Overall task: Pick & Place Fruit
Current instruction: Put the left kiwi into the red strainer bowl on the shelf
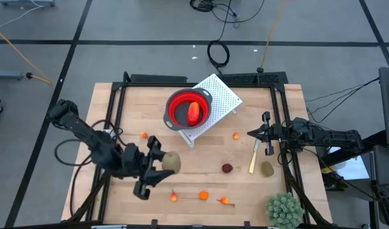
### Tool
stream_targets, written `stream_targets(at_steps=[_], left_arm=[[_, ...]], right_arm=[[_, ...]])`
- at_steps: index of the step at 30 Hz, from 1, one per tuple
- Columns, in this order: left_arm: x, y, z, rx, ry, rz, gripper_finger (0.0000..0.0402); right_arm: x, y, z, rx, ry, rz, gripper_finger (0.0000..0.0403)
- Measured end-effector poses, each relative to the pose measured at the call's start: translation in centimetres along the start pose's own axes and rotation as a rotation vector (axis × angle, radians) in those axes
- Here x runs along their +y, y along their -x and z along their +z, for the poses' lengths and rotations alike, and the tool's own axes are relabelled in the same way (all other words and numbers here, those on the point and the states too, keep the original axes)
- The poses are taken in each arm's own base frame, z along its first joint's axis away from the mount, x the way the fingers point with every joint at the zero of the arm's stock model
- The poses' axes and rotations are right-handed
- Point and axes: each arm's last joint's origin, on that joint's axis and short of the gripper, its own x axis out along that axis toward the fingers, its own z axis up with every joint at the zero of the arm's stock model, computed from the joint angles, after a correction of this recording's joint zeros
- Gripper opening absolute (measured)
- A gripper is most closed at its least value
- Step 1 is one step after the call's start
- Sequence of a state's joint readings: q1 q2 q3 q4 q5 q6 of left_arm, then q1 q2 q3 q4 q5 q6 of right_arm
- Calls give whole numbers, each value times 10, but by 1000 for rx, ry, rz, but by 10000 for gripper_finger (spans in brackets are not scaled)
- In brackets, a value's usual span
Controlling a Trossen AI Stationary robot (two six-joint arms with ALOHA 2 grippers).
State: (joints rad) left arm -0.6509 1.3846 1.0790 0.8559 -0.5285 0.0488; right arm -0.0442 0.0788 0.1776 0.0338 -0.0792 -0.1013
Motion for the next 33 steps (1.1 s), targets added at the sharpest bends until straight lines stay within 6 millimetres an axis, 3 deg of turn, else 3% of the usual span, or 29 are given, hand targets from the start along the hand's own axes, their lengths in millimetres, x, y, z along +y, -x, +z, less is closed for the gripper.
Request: stream_targets(at_steps=[7, 14, 21, 33], left_arm=[[6, -6, 10, -137, -131, -267, 196], [11, -8, 12, -204, -256, -410, 205], [10, -8, 14, -271, -356, -508, 199], [10, -7, 15, -286, -366, -505, 208]], right_arm=[[0, 0, 0, 0, 0, 0, 0], [0, 0, 0, 0, 18, 0, 0], [0, 0, 0, 0, 19, 0, 0], [0, 0, 0, 0, 19, -1, 0]])
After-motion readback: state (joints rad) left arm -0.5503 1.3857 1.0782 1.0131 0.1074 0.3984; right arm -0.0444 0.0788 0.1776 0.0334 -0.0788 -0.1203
